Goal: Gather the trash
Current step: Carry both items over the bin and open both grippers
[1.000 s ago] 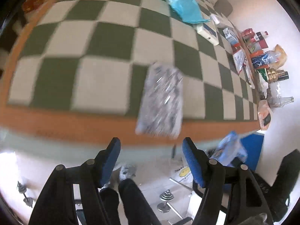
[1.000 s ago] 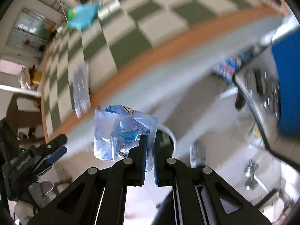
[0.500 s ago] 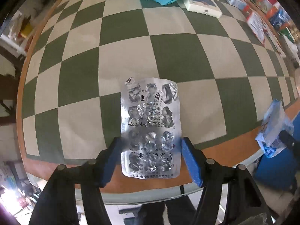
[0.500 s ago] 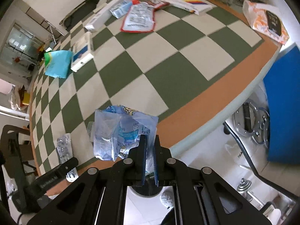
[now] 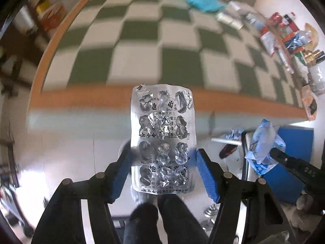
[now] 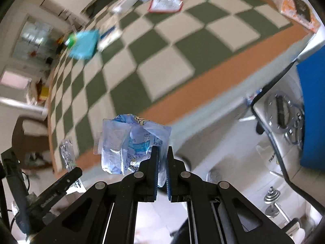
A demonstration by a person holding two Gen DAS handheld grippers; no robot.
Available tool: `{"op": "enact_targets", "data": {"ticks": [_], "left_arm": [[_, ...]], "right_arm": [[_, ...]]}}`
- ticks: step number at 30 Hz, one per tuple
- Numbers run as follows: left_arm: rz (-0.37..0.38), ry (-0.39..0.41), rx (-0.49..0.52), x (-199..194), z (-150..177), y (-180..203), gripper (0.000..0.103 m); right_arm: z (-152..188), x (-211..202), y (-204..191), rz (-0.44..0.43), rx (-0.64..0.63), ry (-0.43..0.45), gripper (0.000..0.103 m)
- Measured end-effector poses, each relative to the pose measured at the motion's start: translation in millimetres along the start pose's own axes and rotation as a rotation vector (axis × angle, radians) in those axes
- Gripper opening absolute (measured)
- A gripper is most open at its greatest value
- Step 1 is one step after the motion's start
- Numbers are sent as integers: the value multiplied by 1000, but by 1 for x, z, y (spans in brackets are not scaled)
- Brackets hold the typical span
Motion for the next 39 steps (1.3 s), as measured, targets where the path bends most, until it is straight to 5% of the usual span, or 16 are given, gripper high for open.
{"op": "enact_targets", "data": {"ticks": [5,15,17,19,21,23,24,25,28,31,39], "left_arm": [[20,-123,-133,54,63,-43,62],[38,-280,-200,269,138,-121,63],[14,-297,-199,298,147,-132,68],[-17,-291,-196,317,155,-145,92],[-31,-299,-192,324,164,-151,96],[-49,-293,-183,323,168,-161,96],[23,-255,-185,322,168,-159,96],[18,-245,-178,317,170,-162,96],[-16,-197,-146,304,169,-166,97],[-88,-156,-89,288,168,-168,97],[-105,-137,-61,233,166,-162,97]], "right_arm": [[78,42,7,13,-56,-144,6],[198,272,58,120,-72,-320,6],[217,320,65,133,-90,-353,6],[230,355,69,139,-111,-380,7],[242,383,74,154,-135,-397,18],[246,396,77,157,-164,-399,43],[248,399,78,168,-186,-389,60],[248,399,77,165,-201,-383,76],[253,389,73,192,-294,-355,101],[252,377,67,224,-366,-329,101],[251,325,42,244,-403,-298,102]]}}
Point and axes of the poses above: each gripper's, at about its wrist camera, not at the fingertips, and x roughly the way its jaws point, y to its right, z to its underside, the point moved 8 cm from there along x, roughly the way its jaws point, and after that the axes turned 9 degrees about y, right-handed, at the moved point
